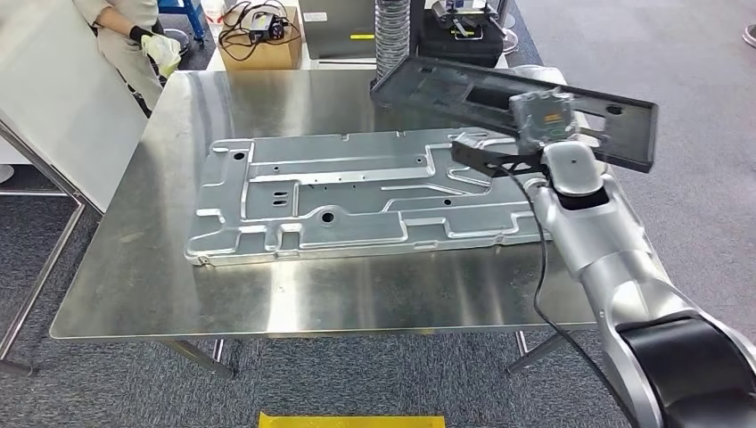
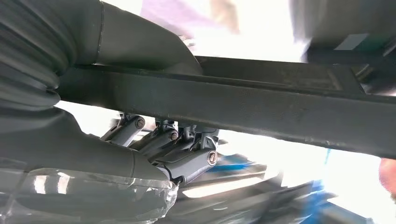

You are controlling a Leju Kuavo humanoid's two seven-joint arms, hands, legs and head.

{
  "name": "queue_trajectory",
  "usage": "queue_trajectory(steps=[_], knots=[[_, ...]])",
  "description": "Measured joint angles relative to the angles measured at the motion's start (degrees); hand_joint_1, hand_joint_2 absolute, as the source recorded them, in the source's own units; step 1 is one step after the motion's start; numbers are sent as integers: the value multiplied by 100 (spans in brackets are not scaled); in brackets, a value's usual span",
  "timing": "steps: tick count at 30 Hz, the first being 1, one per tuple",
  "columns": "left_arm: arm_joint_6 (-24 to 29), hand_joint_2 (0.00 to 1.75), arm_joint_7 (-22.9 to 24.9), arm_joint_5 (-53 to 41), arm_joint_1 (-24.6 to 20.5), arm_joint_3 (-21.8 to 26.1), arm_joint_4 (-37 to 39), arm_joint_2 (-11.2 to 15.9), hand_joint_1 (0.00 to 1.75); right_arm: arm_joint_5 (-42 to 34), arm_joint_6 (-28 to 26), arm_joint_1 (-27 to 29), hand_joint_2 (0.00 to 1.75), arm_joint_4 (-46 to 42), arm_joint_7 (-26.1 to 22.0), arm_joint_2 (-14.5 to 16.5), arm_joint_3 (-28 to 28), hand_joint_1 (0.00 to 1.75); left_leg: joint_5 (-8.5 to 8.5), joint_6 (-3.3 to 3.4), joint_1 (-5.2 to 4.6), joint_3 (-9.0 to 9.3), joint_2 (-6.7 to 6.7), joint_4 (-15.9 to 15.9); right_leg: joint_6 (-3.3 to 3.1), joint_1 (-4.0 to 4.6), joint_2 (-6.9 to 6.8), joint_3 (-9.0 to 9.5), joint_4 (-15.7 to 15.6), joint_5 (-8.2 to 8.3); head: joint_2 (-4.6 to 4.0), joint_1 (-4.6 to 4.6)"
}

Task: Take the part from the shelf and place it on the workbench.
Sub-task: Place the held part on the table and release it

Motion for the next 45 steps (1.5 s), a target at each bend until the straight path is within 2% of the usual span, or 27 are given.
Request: queue_trajectory(steps=[2, 4, 6, 9, 11, 13, 14, 15, 16, 18, 19, 20, 23, 25, 27, 28, 29, 30, 31, 33, 35, 38, 40, 41, 43, 44, 45], knots=[[-26, 175, -53, -37, -5, -17, 0, 3, 0, 40, 9, -65, 175, 394, -284, 280, 158, 175, -47, -52, 22, 32, -8, 25, 10, -37, -1, 271, -687, 430, 0, 2], [-33, 175, -125, -56, -14, -38, 0, 20, 0, 89, -6, -95, 175, 699, -518, 581, 320, 175, -89, -126, 18, 29, -17, 63, -10, -29, 6, 539, -1309, 662, 0, -2], [-17, 175, -203, -74, -20, -60, 1, 37, 0, 130, -20, -56, 175, 951, -709, 896, 513, 175, -97, -204, 11, 14, -24, 65, -80, 15, 16, 596, -1450, 637, 0, -22], [69, 175, -304, -95, -18, -87, 2, 39, 0, 33, -49, 31, 175, 1184, -985, 1274, 714, 175, -180, -309, 37, -13, -22, 140, -224, 15, 16, 622, -1492, 627, 1, -48], [162, 175, -367, -101, -14, -95, 2, 40, 0, -137, -136, 56, 175, 1285, -1156, 1440, 762, 175, -457, -337, 44, -257, -18, 664, -299, 17, 10, 655, -1515, 622, 1, -80], [242, 175, -413, -107, -2, -97, 2, 40, 0, -285, -244, 97, 175, 1368, -1302, 1544, 780, 175, -757, -343, 42, -663, -20, 1463, -344, 51, 9, 675, -1511, 603, 1, -105], [268, 175, -425, -110, 5, -98, 2, 40, 0, -331, -278, 126, 175, 1404, -1348, 1579, 786, 175, -794, -340, 41, -804, -20, 1708, -357, 69, 12, 689, -1508, 592, 0, -110], [290, 175, -434, -113, 12, -99, 2, 40, 0, -369, -301, 153, 175, 1435, -1387, 1606, 794, 175, -709, -329, 40, -840, -20, 1718, -365, 85, 15, 704, -1503, 582, 0, -110], [311, 175, -445, -117, 16, -101, 2, 42, 0, -415, -318, 173, 175, 1460, -1426, 1626, 801, 175, -527, -310, 39, -762, -20, 1494, -367, 97, 21, 719, -1498, 571, 0, -111], [357, 175, -468, -135, 14, -104, 2, 55, 0, -577, -378, 189, 175, 1486, -1529, 1659, 804, 175, -117, -252, 27, -410, -23, 701, -348, 121, 38, 740, -1485, 546, 0, -110], [375, 175, -478, -145, 9, -107, 2, 63, 0, -692, -419, 191, 175, 1491, -1599, 1668, 797, 175, -11, -225, 15, -265, -25, 389, -329, 131, 47, 738, -1477, 539, 1, -109], [391, 175, -486, -155, 4, -111, 2, 71, 0, -818, -463, 203, 131, 1496, -1676, 1673, 783, 131, 28, -201, -1, -178, -28, 204, -302, 137, 53, 734, -1475, 536, 1, -108], [415, 175, -504, -196, 5, -133, 2, 79, 0, -1162, -592, 298, 0, 1518, -1871, 1665, 713, 0, 32, -133, -12, -138, -28, 98, -206, 128, 58, 736, -1484, 531, 1, -108], [419, 175, -519, -227, 3, -146, 2, 79, 0, -1372, -680, 376, 0, 1541, -1992, 1629, 645, 0, 63, -70, 17, -110, -19, 44, -137, 123, 53, 654, -1277, 380, 1, -97], [431, 175, -522, -251, -3, -153, 2, 76, 0, -1556, -768, 466, 0, 1574, -2124, 1571, 568, 0, 72, -33, 26, -98, -14, 24, -83, 105, 47, 358, -638, 43, 0, -88], [438, 131, -518, -262, -2, -156, 2, 76, 0, -1627, -803, 524, 0, 1596, -2179, 1542, 537, 0, 70, -26, 25, -99, -14, 26, -66, 93, 45, 172, -257, -112, 0, -88], [442, 87, -513, -272, 1, -160, 2, 75, 0, -1690, -824, 589, 0, 1621, -2223, 1509, 508, 0, 68, -23, 25, -98, -16, 29, -52, 81, 43, 33, 17, -189, 0, -86], [440, 44, -510, -275, 5, -164, 2, 74, 0, -1744, -834, 646, 0, 1645, -2254, 1479, 480, 0, 64, -23, 25, -98, -19, 35, -46, 71, 41, -19, 99, -161, 1, -86], [434, 0, -513, -276, 8, -169, 2, 73, 0, -1792, -836, 686, 0, 1666, -2281, 1454, 454, 0, 59, -28, 25, -97, -21, 44, -48, 63, 38, 48, -61, -27, 1, -85], [418, 0, -525, -277, 7, -180, 2, 68, 0, -1891, -837, 713, 0, 1689, -2331, 1422, 402, 0, 40, -54, 20, -92, -23, 64, -79, 60, 31, 419, -844, 345, 1, -85], [411, 0, -532, -277, -3, -184, 2, 66, 0, -1987, -839, 714, 0, 1695, -2381, 1404, 352, 0, 21, -99, 0, -91, -22, 80, -133, 80, 32, 700, -1421, 539, 2, -90], [411, 0, -517, -277, -2, -185, 2, 67, 0, -2099, -839, 723, 0, 1705, -2449, 1368, 292, 0, 17, -191, -6, -83, -22, 61, -230, 97, 35, 749, -1529, 568, 1, -91], [410, 0, -506, -283, -1, -186, 2, 66, 0, -2195, -835, 723, 0, 1705, -2527, 1357, 272, 0, -92, -251, 8, -129, -20, 191, -302, 82, 31, 782, -1585, 598, 0, -94], [410, 0, -502, -287, -3, -186, 2, 66, 0, -2271, -826, 724, 0, 1703, -2591, 1358, 255, 0, -235, -272, 14, -224, -20, 418, -328, 72, 29, 799, -1609, 609, 0, -101], [409, 0, -497, -292, -1, -186, 2, 67, 0, -2476, -781, 736, 0, 1701, -2756, 1359, 195, 0, -606, -303, 18, -555, -19, 1168, -352, 84, 27, 806, -1613, 606, 0, -109], [407, 0, -495, -291, 2, -186, 2, 68, 0, -2645, -724, 753, 0, 1691, -2879, 1359, 153, 0, -725, -314, 18, -712, -19, 1505, -356, 90, 28, 808, -1610, 604, 0, -110], [402, 0, -495, -288, 5, -186, 2, 68, 0, -2890, -629, 784, 0, 1649, -3026, 1360, 103, 0, -743, -318, 18, -793, -19, 1672, -359, 95, 29, 810, -1607, 601, 0, -110]])
